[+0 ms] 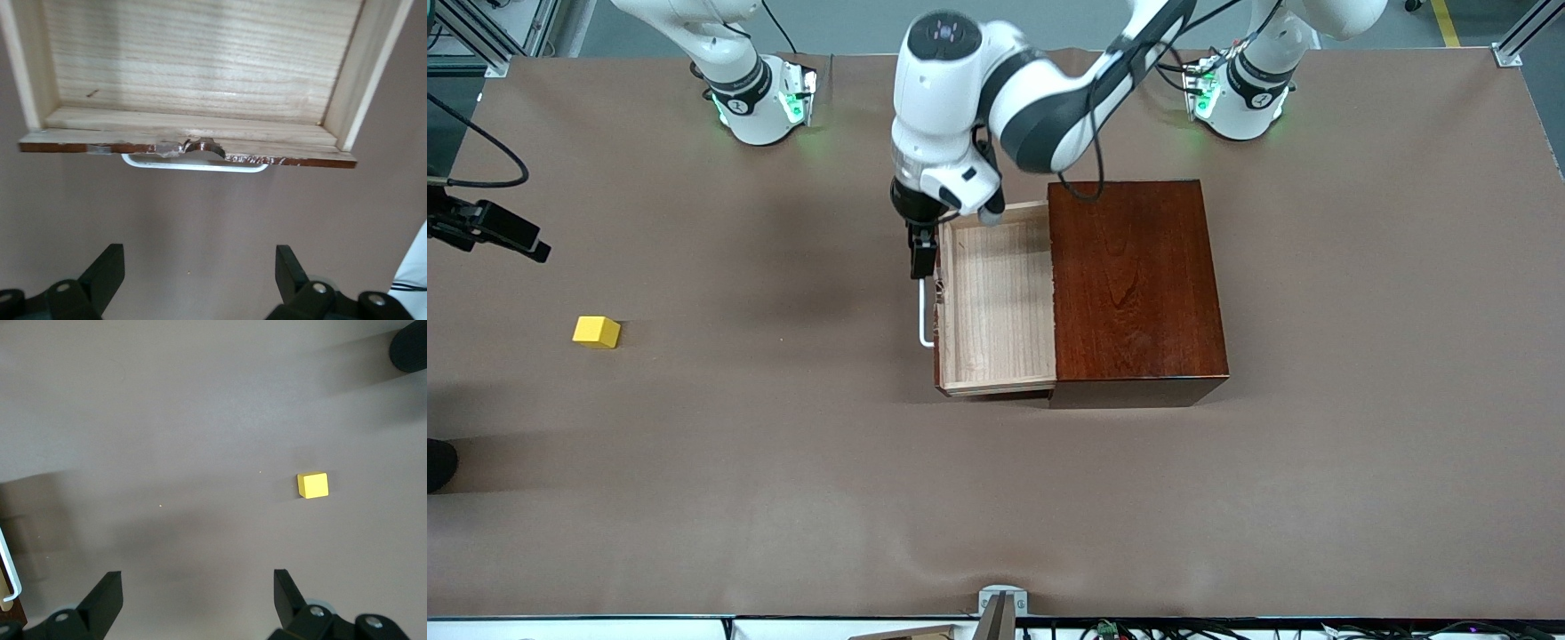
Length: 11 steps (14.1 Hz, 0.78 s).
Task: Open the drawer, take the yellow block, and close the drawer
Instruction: 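Lower the left gripper against the drawer front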
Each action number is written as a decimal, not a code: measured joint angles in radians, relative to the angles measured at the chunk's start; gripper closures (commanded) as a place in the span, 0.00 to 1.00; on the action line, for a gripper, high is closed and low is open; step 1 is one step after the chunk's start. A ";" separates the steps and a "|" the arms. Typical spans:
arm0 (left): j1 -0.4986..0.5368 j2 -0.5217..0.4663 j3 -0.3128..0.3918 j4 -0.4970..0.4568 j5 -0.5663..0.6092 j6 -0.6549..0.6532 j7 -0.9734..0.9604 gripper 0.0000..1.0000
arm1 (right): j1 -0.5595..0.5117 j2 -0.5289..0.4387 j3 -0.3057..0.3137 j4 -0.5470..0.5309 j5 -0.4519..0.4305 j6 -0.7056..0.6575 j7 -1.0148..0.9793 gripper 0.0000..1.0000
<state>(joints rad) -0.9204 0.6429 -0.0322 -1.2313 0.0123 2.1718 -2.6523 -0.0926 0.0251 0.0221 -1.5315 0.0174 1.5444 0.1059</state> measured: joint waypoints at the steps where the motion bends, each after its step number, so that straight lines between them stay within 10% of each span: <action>1: 0.000 0.019 0.001 0.003 -0.001 0.020 0.006 0.00 | 0.000 0.000 0.000 0.000 0.000 0.000 0.000 0.00; 11: -0.035 0.114 0.007 0.010 -0.005 0.084 0.064 0.00 | 0.045 0.000 -0.034 0.003 0.000 -0.009 0.002 0.00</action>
<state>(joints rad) -0.9556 0.7571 -0.0256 -1.2218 0.0078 2.2561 -2.5888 -0.0478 0.0251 -0.0122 -1.5284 0.0174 1.5358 0.1080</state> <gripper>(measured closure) 0.000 0.000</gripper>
